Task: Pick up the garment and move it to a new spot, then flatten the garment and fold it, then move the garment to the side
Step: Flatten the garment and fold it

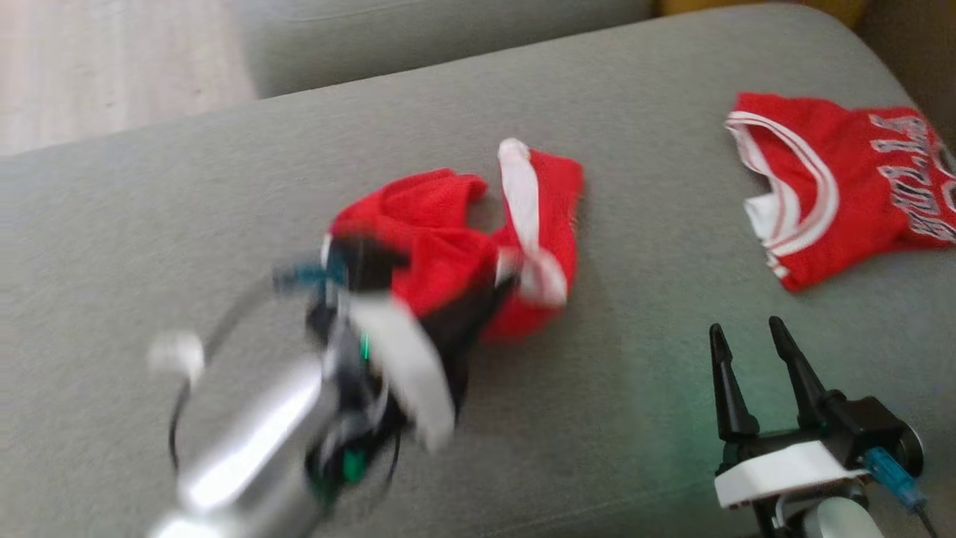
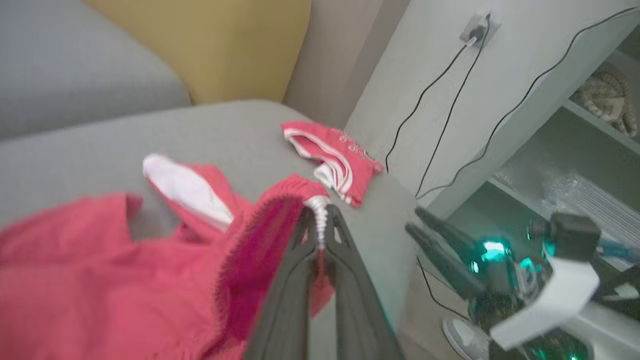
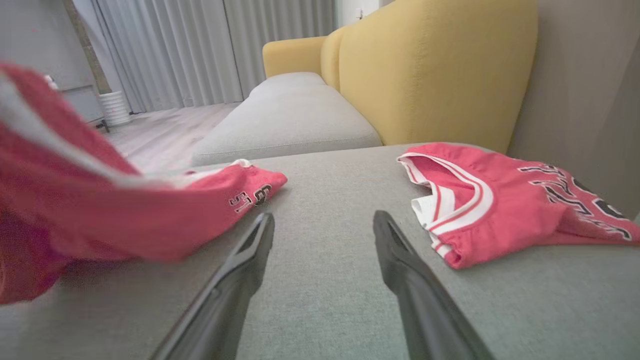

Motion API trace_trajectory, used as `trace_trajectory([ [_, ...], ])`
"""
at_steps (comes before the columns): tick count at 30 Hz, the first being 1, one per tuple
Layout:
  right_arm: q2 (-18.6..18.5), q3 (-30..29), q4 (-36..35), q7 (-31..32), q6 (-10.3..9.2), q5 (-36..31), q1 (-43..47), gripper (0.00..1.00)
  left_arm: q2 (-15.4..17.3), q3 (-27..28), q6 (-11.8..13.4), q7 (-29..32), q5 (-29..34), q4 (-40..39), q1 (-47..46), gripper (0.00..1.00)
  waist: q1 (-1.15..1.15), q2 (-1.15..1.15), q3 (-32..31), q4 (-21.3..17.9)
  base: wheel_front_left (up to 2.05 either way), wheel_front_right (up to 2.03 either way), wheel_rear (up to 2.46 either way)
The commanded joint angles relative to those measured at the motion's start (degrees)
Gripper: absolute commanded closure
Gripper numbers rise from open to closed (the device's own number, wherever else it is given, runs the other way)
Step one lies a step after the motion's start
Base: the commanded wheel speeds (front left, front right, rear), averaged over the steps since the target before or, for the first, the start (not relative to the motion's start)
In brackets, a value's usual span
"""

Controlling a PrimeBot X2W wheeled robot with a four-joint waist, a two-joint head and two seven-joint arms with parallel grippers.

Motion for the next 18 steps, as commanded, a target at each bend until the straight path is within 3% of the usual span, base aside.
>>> trace_trajectory([
  [1, -0.3, 0.9, -1.8, -0.6, 0.37, -0.1, -0.1, 0.0, 2.9, 1.5, 1.5, -0.1, -0.5, -4.2, 2.2, 1.0, 0.0, 0.0, -0.5, 3.0, 0.0, 0.0, 0.0],
  [10, -0.3, 0.4, -1.4, -0.6, 0.37, -1.4, 1.2, 0.0, 10.0, 3.6, 11.1, -7.4, -1.3, -9.3, 22.6, 1.0, 0.0, 0.0, -1.7, 10.1, 0.0, 0.0, 0.0],
  [18, -0.3, 0.7, -0.9, -0.6, 0.37, -2.0, 1.9, 0.0, 11.3, 9.1, 13.6, -16.7, -1.2, -1.5, 26.5, 1.0, 0.0, 0.0, -2.9, 14.2, 0.0, 0.0, 0.0],
])
